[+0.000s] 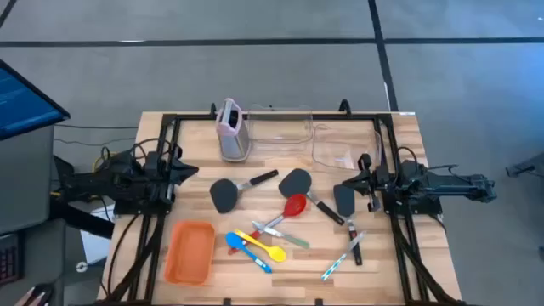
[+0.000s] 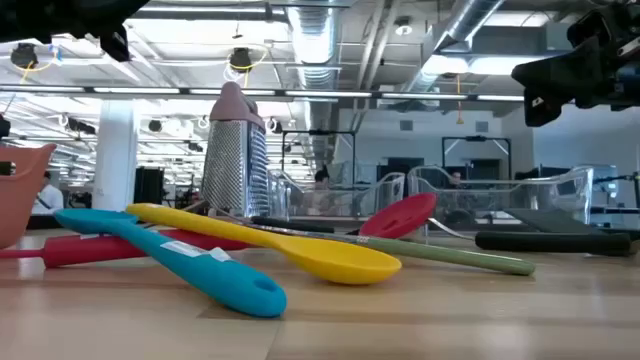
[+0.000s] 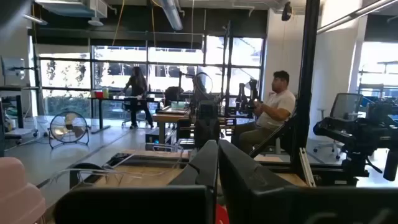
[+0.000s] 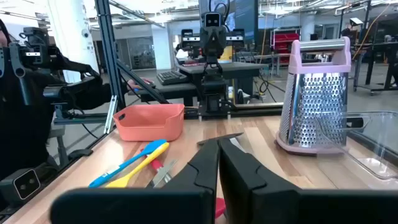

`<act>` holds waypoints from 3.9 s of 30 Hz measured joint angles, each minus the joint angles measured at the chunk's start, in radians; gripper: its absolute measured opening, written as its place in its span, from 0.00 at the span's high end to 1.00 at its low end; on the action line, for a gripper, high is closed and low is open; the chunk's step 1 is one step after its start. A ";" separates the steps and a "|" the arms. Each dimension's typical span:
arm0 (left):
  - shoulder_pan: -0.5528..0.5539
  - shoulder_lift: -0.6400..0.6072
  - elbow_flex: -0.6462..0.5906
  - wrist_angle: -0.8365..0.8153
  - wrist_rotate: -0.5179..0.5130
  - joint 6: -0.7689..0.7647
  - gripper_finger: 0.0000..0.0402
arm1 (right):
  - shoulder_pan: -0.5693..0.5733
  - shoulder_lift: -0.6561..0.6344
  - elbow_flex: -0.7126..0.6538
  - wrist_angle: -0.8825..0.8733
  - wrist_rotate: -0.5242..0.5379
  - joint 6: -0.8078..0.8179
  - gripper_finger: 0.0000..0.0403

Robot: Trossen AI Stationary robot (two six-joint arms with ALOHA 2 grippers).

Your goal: Pick & Place Kitchen Items

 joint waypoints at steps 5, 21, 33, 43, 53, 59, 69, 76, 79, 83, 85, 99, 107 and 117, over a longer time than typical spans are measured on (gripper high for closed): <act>0.000 0.000 0.000 0.000 0.000 0.000 0.99 | 0.000 0.000 0.000 0.000 0.000 0.000 0.98; 0.000 0.000 0.000 0.001 0.000 0.000 0.99 | 0.000 0.000 0.000 0.000 0.000 0.000 0.98; 0.000 0.000 0.000 0.008 0.000 0.000 0.99 | 0.000 0.000 0.000 0.000 0.000 0.000 0.98; 0.000 0.000 0.000 0.015 0.000 0.000 0.99 | 0.000 0.000 0.000 0.000 0.000 0.000 0.98; 0.000 0.000 0.000 0.015 0.000 0.000 0.99 | 0.000 0.000 0.000 0.000 0.000 0.000 0.98; 0.000 0.000 0.000 0.016 0.000 0.000 0.99 | 0.000 0.000 0.000 0.000 0.000 0.000 0.98; 0.000 0.000 0.000 0.018 0.000 0.000 0.99 | 0.000 0.000 0.000 0.000 0.000 0.000 0.98; 0.000 0.000 0.000 0.018 0.000 0.000 0.99 | 0.000 0.000 0.000 0.000 0.000 0.000 0.98; 0.000 0.000 0.000 0.018 0.000 0.000 0.99 | 0.000 0.000 0.000 0.000 0.000 0.000 0.98; 0.000 0.000 0.000 0.019 0.000 0.000 0.99 | 0.000 0.000 0.000 0.000 0.000 0.000 0.98; 0.000 0.000 0.000 0.019 0.000 0.000 0.99 | 0.000 0.000 0.000 0.000 0.000 0.000 0.98; 0.000 0.000 0.000 0.032 0.000 0.000 0.99 | 0.000 0.000 0.000 0.000 0.000 0.000 0.98; 0.000 0.000 0.000 0.040 0.000 0.000 0.99 | 0.000 0.000 0.000 0.000 0.000 0.000 0.98; 0.000 0.000 0.000 0.043 0.000 0.000 0.99 | 0.000 0.000 0.000 0.000 0.000 0.000 0.98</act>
